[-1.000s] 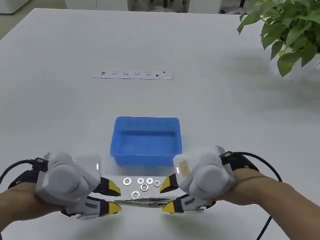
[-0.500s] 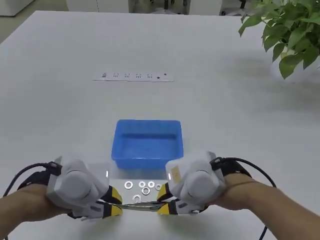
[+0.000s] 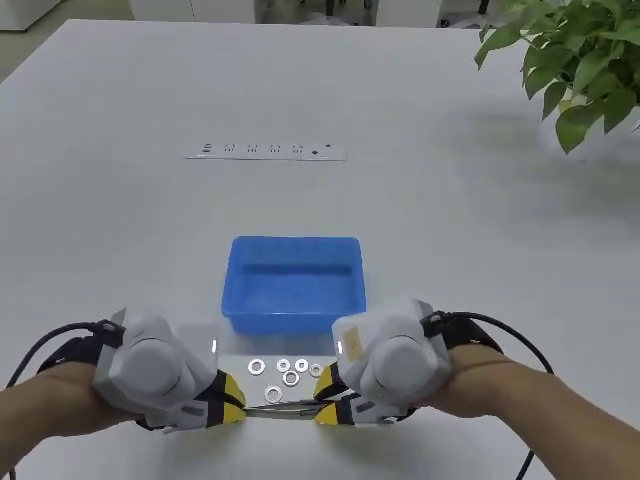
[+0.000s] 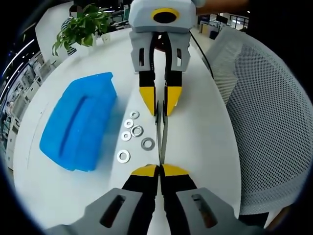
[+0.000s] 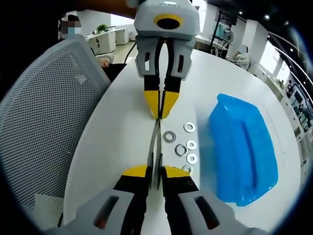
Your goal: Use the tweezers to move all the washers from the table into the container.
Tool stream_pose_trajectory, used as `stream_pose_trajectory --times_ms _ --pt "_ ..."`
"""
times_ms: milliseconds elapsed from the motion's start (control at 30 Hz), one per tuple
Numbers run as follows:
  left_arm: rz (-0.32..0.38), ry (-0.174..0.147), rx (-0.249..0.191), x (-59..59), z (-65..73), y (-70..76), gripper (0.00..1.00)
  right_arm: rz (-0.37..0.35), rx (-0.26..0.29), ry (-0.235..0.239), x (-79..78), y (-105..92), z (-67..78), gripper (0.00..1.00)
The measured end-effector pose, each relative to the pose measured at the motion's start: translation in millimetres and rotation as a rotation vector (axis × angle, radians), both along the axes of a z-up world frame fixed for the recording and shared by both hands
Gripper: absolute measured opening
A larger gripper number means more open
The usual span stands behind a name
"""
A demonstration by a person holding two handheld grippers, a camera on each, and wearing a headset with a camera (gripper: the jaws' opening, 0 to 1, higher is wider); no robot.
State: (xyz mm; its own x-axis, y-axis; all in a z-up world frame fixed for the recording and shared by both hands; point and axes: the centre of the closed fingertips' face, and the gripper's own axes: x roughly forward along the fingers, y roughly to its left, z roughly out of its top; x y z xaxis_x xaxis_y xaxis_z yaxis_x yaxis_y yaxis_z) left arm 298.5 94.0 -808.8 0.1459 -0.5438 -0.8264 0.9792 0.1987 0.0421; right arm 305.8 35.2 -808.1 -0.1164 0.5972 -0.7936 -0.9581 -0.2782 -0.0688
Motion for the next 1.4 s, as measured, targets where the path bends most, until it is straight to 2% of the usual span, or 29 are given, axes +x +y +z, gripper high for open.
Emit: stream_pose_trajectory --times_ms 200,567,700,967,1133,1400 --pt "-0.009 -0.015 0.008 -0.2 7.4 -0.6 0.06 -0.003 0.000 -0.003 -0.8 0.4 0.3 0.13" --pt "-0.007 -0.027 -0.001 0.0 35.5 -5.6 0.05 -0.013 0.008 -0.001 -2.8 1.8 1.4 0.15" --pt "-0.019 -0.045 0.005 0.5 46.7 -9.8 0.05 -0.022 0.017 -0.001 -2.7 3.6 3.1 0.15" --pt "-0.039 -0.068 -0.011 2.3 66.5 -20.6 0.05 -0.042 0.035 0.005 -2.4 6.3 6.2 0.15" --pt "-0.048 -0.082 -0.036 2.7 78.5 -28.1 0.05 -0.056 0.050 0.009 -1.8 7.9 8.7 0.14" --pt "-0.071 -0.089 -0.067 1.8 96.0 -38.9 0.05 -0.072 0.079 0.021 -3.0 12.9 15.2 0.13"
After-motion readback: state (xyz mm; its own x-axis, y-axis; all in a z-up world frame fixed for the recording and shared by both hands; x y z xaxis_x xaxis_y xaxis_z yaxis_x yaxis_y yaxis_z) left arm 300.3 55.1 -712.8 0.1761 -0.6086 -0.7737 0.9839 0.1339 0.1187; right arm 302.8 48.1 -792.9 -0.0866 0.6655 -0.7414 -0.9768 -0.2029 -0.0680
